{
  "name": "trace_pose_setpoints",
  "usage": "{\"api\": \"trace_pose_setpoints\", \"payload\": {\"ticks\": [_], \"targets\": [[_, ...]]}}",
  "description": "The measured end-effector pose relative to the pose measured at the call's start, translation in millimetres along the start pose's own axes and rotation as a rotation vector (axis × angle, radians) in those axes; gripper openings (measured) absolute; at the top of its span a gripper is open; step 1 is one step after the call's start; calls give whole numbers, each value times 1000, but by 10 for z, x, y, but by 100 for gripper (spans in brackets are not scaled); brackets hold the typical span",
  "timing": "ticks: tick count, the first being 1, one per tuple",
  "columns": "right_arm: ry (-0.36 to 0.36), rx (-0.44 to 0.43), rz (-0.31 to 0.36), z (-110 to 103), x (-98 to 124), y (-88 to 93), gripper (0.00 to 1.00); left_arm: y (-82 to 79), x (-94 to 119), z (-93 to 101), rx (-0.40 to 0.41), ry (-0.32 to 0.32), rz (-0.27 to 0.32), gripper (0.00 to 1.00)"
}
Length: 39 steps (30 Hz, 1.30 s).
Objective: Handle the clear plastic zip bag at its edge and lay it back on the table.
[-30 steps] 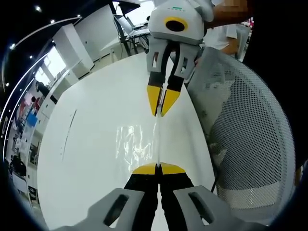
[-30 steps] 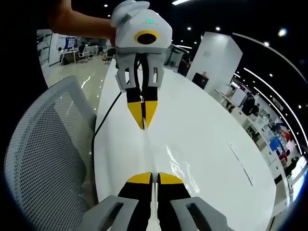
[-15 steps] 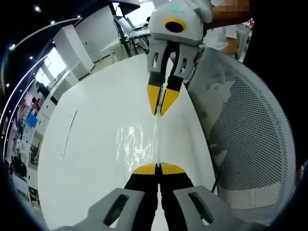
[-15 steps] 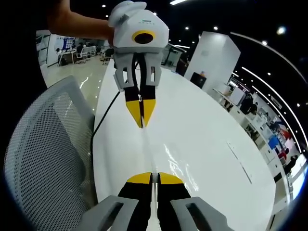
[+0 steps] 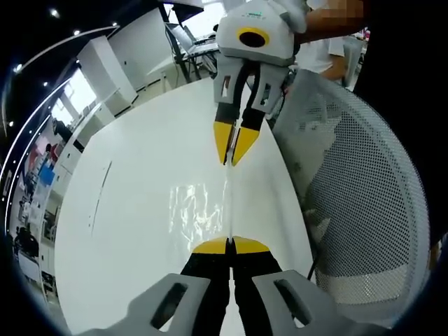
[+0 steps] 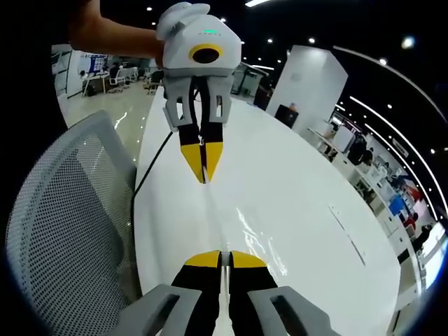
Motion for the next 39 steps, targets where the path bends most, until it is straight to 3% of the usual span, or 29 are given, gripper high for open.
{"api": "trace_pose_setpoints", "payload": {"ticks": [39], "targets": [[23, -34, -11, 10, 42, 101, 0, 133, 86, -42, 34, -29, 12, 0]]}}
Point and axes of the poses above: the point that each gripper's makers call its tool centre point, and the gripper's own axes: x roughly backward along the fingers, z roughly to its right, y roughly out of its underside, the point moved 3 cm from there along x, roughly backward along the fingers, and after that the axes turned 13 degrees about x, right-handed, at the moved point
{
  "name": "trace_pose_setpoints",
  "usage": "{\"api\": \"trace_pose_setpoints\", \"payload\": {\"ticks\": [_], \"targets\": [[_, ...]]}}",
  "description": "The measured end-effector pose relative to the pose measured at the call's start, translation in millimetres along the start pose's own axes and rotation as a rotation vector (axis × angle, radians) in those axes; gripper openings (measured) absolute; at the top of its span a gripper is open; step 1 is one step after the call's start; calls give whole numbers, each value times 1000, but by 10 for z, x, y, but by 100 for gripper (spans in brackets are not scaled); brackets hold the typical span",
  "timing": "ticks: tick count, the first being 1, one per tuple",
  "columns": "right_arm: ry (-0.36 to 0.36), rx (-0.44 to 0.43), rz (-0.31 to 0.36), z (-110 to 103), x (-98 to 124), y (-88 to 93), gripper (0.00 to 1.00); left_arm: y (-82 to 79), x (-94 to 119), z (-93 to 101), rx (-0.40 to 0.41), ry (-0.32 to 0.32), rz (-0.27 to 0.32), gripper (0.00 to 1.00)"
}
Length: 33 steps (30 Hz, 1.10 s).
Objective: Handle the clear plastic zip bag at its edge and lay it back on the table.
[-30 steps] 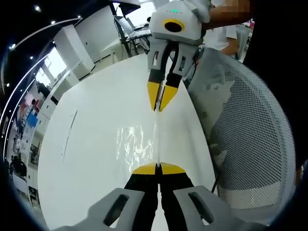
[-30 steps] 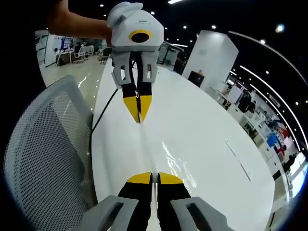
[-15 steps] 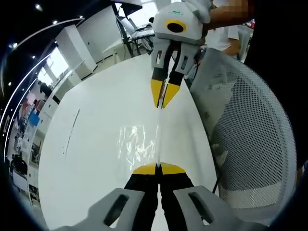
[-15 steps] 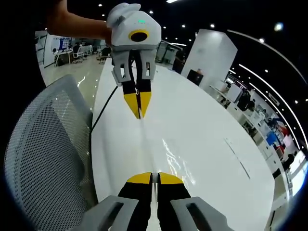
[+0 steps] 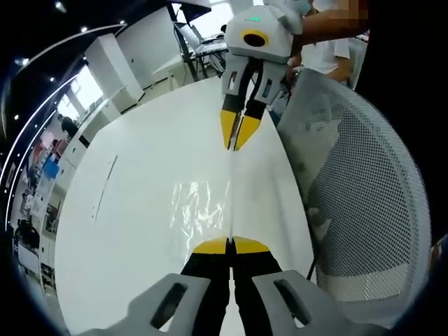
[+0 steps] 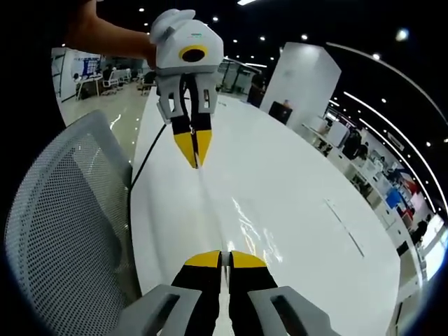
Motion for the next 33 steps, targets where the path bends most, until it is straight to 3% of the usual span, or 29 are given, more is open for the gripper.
{"api": "trace_pose_setpoints", "payload": {"ticks": [33], "targets": [[17, -14, -16, 30, 68, 74, 0, -25, 6, -9, -8, -17, 19, 0]]}}
Point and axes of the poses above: the point that each gripper's makers call its tool centre point, and the gripper's own axes: x roughly backward along the fingers, z roughly to its right, y roughly out of its underside, the point moved 3 cm from there along x, roughly backward along the fingers, and after that the axes turned 13 degrees about x, right-handed, at the moved point
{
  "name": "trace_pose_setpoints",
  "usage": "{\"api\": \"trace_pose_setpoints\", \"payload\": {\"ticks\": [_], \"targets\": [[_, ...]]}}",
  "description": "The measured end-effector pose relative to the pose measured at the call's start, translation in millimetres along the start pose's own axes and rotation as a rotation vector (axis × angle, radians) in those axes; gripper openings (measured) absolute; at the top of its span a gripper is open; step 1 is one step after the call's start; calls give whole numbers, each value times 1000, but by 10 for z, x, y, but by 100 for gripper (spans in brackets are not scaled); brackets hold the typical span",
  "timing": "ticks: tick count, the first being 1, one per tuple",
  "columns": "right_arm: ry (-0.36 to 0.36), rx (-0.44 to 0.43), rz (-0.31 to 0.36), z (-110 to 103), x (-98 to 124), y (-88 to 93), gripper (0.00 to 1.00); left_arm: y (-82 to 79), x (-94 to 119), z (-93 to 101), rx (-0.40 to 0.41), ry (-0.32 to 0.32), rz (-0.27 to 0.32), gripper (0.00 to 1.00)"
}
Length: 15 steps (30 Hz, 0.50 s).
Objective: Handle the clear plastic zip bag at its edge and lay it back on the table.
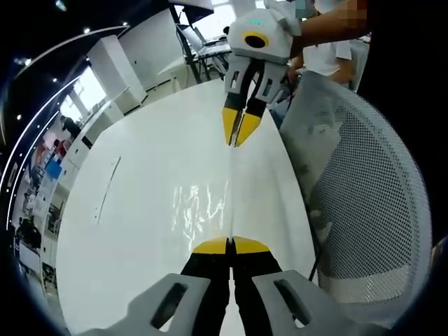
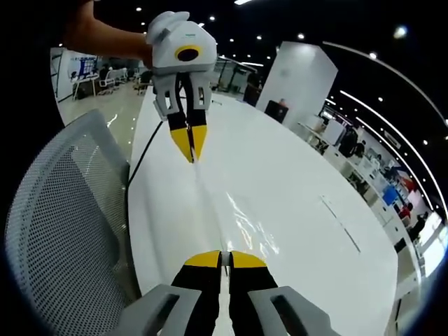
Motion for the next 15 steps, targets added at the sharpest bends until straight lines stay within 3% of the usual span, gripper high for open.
{"api": "trace_pose_setpoints", "payload": {"ticks": [8, 15], "targets": [[3, -70, -8, 1, 68, 48, 1, -69, -24, 54, -60, 4, 2, 0], [-37, -148, 44, 42, 191, -127, 23, -118, -60, 83, -72, 15, 16, 0]]}}
Point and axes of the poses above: the point that each gripper's makers call its tool centre point, and the gripper's own axes: x roughly backward along the fingers, z roughly to its right, y roughly out of its underside, the point moved 3 cm from there along x, roughly backward along the fingers, and after that the axes turned 13 degrees about x, right-handed, at the moved point
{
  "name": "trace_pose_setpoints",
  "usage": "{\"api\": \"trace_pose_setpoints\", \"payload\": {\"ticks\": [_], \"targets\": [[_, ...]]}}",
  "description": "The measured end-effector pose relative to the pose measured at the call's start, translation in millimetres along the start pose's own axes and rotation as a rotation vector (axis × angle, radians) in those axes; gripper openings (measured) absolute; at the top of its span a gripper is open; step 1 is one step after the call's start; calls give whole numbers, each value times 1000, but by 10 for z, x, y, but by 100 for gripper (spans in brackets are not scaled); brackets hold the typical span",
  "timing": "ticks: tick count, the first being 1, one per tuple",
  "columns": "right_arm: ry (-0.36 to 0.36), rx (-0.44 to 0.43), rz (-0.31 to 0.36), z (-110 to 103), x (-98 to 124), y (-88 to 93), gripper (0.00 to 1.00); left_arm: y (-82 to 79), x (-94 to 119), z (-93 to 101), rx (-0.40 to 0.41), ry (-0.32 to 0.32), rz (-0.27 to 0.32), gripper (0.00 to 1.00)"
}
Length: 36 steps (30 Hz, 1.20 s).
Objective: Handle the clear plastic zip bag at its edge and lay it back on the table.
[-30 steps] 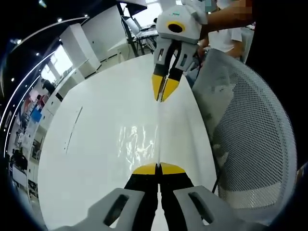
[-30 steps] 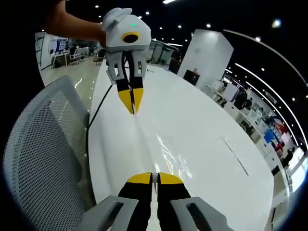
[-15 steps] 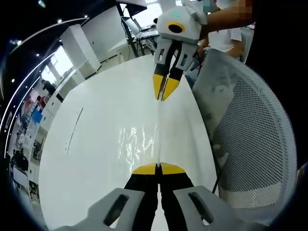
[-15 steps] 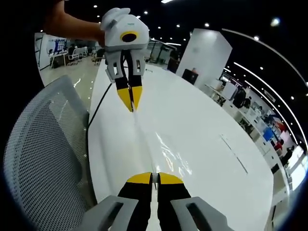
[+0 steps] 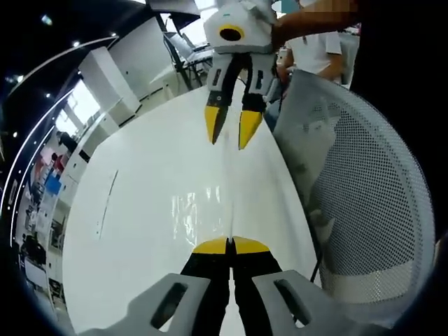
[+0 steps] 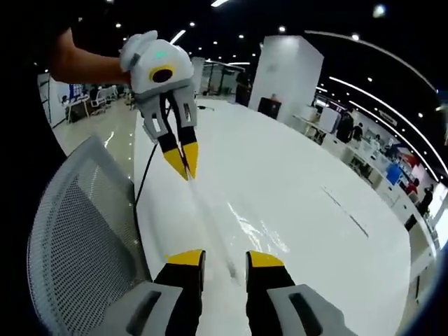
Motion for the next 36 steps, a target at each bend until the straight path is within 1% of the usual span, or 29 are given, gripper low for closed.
{"api": "trace_pose_setpoints", "payload": {"ticks": [1, 6, 9, 12, 15, 18, 24, 30, 36], "targets": [[-4, 3, 9, 14, 24, -62, 24, -4, -5, -1, -1, 0, 1, 0], [12, 20, 19, 123, 61, -183, 25, -45, -22, 6, -9, -6, 10, 0], [25, 24, 24, 185, 69, -225, 26, -60, -23, -2, -10, -12, 13, 0], [37, 9, 32, 239, 68, -253, 26, -79, -19, -15, -8, -23, 22, 0], [44, -8, 27, 257, 51, -244, 27, -106, -14, -23, 0, -34, 34, 0], [57, -6, 18, 267, 50, -228, 27, -114, -10, -30, 8, -46, 41, 0], [80, -16, 13, 288, 58, -185, 27, -109, -4, -20, 13, -51, 42, 0], [83, -21, 2, 278, 47, -138, 27, -145, 9, -13, 15, -54, 51, 0], [83, -20, 2, 264, 32, -129, 28, -163, 8, -25, 15, -54, 52, 0]]}}
Point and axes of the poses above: the point that each gripper's makers call its tool centre point, and the gripper's own axes: x roughly backward along the fingers, z roughly to its right, y roughly out of its underside, the point moved 3 cm from there along x, roughly backward along the fingers, and after that the axes turned 13 degrees about x, right-handed, at the moved point
